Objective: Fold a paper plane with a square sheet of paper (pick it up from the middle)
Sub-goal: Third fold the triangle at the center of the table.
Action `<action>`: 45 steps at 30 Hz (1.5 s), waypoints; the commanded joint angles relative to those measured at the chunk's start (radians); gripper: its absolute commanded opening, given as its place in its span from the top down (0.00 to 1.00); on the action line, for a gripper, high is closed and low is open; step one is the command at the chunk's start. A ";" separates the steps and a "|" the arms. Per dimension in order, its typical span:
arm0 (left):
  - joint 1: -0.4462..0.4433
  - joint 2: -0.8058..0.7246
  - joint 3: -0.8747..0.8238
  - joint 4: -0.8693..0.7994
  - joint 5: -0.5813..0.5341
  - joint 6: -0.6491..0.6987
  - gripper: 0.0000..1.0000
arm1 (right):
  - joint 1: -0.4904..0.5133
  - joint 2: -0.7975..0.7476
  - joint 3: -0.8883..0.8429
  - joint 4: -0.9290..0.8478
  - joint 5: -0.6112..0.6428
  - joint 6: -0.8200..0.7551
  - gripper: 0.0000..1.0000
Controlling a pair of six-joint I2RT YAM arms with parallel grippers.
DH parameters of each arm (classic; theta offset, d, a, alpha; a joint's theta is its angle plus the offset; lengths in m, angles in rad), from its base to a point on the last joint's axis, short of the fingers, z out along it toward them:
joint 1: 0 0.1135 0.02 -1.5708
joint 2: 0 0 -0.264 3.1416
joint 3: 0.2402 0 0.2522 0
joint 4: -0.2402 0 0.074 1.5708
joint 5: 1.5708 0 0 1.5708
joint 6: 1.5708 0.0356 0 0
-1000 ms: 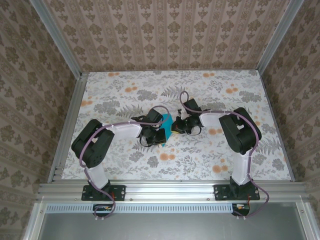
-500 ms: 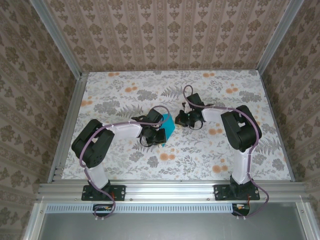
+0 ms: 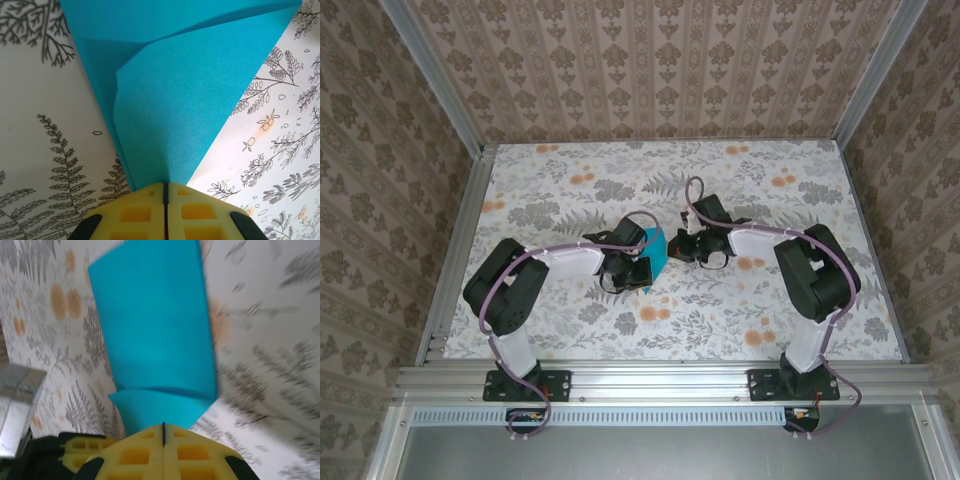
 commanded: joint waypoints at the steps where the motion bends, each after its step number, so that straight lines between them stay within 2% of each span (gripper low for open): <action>1: -0.013 0.020 -0.026 -0.109 -0.031 0.024 0.92 | 0.026 0.037 -0.001 0.028 -0.043 0.008 0.96; 12: -0.002 -0.025 -0.017 -0.061 0.013 0.033 0.91 | 0.034 0.133 0.032 -0.007 -0.005 0.013 0.96; 21: 0.055 -0.115 -0.003 0.028 0.007 0.034 0.84 | 0.034 0.138 0.035 -0.067 0.059 -0.005 0.96; 37: 0.082 0.061 0.116 0.004 -0.012 0.092 0.86 | 0.036 0.148 0.036 -0.092 0.077 -0.016 0.96; 45: 0.115 0.086 0.096 0.013 -0.043 0.091 0.86 | 0.036 0.156 0.042 -0.147 0.126 -0.038 0.96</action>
